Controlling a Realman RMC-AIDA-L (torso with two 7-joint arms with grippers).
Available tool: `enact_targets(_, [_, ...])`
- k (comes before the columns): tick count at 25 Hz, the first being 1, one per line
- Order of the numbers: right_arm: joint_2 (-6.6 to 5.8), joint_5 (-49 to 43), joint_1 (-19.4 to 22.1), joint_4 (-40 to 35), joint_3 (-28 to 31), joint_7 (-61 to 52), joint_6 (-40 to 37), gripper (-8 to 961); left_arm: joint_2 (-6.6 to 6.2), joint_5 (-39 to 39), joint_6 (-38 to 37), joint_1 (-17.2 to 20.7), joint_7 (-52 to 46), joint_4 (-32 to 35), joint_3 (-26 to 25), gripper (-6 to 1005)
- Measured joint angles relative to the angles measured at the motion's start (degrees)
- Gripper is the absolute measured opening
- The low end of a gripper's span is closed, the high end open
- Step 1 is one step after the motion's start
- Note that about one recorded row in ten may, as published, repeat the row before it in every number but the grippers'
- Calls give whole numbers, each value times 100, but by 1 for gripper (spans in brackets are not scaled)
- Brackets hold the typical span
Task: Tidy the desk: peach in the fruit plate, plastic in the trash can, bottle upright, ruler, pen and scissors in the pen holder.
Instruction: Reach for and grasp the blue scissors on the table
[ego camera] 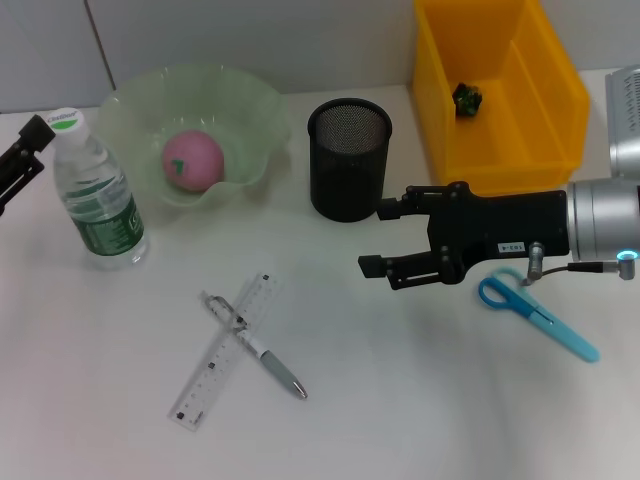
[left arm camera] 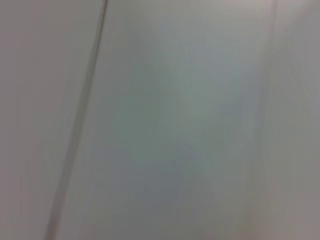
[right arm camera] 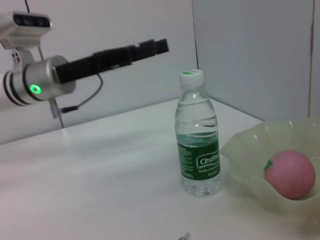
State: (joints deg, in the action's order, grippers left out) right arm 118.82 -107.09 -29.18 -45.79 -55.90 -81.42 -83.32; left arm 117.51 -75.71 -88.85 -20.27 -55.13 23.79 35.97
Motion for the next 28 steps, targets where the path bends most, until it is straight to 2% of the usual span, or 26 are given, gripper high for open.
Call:
enact_targets(3, [-3,-3,-18,0,0,-8,-1,817,-166,-168,-536,248,-863,532,557,809])
enact_targets(4, [-6,-5,-24,0,0,-10,-1,817,-166,-168,-536,248,-863,532,557,809])
enact_targets(5, [-6,-5,-24,0,0,-10,-1,817,-248,-302,-796,319,-1211,748,833,809])
enact_targets(7, [-7,-6,-25,0,0,-14,-1,816,-289,-642,-1067,347,-1519,1031,1117,809])
enact_targets(9, [-8,-8,-26,0,0,-18,-1,816,-261,-871,-1129,342,-1643,1176,1193,809])
enact_targets(15, [-10,-25,-26,-12,0,-82,-14,816,-15,-1961,-1123,157,-1765,1464,1231,808])
enact_targets(20, [-10,-102,-7,-144,4,-356,-106,816,57,-2677,-1000,-22,-1748,1477,1237,808])
enact_targets(23, [4,-443,20,-638,-20,-1036,-256,816,59,-2899,-944,-52,-1673,1474,1254,808])
enact_targets(28, [24,-1640,-11,-2039,-500,-3323,-480,817,62,-3066,-933,-70,-1538,1493,1389,808])
